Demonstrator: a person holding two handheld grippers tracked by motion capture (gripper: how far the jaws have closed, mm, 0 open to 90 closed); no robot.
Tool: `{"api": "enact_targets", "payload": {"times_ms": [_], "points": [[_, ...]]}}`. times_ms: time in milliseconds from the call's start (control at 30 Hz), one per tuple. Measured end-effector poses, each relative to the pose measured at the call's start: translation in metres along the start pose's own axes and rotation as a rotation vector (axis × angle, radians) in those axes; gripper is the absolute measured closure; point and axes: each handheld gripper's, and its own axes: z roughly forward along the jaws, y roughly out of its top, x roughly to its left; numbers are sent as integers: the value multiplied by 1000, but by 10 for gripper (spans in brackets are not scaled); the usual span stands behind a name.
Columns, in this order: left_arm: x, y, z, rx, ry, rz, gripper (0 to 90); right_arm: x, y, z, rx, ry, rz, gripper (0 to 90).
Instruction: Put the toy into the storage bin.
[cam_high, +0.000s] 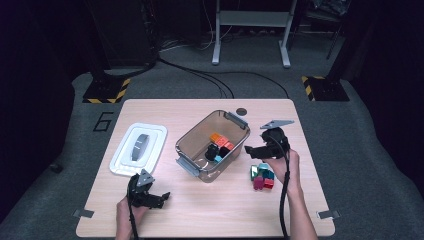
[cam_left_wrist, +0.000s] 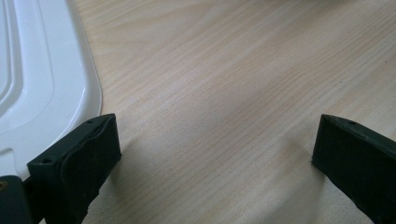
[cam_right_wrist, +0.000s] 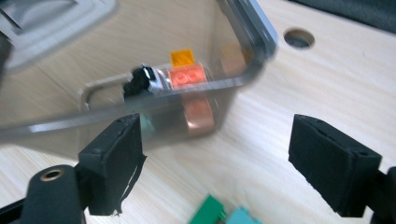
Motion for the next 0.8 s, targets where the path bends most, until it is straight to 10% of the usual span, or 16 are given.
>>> {"api": "enact_targets", "payload": {"times_ms": [433,800], "points": [[0,0,0,1,1,2,9,-30,-64,36,104,-108,142,259],[0,0,0,-1,2,2,9,-29,-77,56,190,-136,188,445]]}}
